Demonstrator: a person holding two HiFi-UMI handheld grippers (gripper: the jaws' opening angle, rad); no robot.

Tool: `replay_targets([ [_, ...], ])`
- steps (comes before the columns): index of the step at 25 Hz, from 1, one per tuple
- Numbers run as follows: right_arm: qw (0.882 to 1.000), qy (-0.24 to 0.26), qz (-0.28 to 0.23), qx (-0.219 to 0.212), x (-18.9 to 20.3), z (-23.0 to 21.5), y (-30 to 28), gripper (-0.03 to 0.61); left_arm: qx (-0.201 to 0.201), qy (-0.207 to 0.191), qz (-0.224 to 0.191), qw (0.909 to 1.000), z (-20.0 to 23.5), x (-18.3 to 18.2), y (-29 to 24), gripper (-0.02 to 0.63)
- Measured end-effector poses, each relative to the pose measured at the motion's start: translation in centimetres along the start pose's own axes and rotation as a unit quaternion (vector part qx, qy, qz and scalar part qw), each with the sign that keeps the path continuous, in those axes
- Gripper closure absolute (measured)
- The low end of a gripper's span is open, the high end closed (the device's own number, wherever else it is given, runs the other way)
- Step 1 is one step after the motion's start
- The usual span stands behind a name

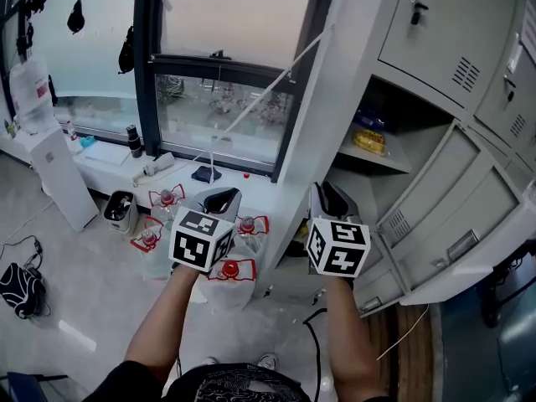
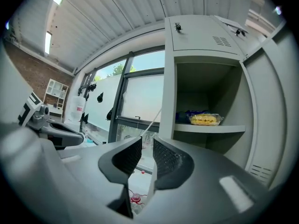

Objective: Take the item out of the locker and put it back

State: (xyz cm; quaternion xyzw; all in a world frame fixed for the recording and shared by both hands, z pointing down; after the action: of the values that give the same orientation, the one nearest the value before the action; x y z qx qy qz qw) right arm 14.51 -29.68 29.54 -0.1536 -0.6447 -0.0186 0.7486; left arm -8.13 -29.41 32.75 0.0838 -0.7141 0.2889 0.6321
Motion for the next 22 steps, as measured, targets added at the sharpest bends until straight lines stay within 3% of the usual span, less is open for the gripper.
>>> replay_targets([
  [9,0.999,0.005,0.011,-0.044,0.7,5.9,-1.7,0.486,-0.023,0.024,0.004,0.9994,4.5,1.6,3.9,0.606],
  [22,0.996,0.003,0.021,-0.090,1.9,13.0,-2.5,0.543,-0.060,0.035,0.020,0.9973,9.6,4.5,9.1,0.606],
])
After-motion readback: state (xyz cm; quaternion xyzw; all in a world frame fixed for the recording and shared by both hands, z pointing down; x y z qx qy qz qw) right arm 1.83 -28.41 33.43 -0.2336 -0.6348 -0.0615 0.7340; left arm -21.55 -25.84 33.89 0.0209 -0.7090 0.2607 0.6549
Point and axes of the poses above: the fingertips, and each gripper's own axes: y backward along the fingers, z to its left, x out of its underside, the point moved 8 cm from there along y, backward along the fingers, and after that the axes turned 8 degrees about z, right-handed, at the moved point
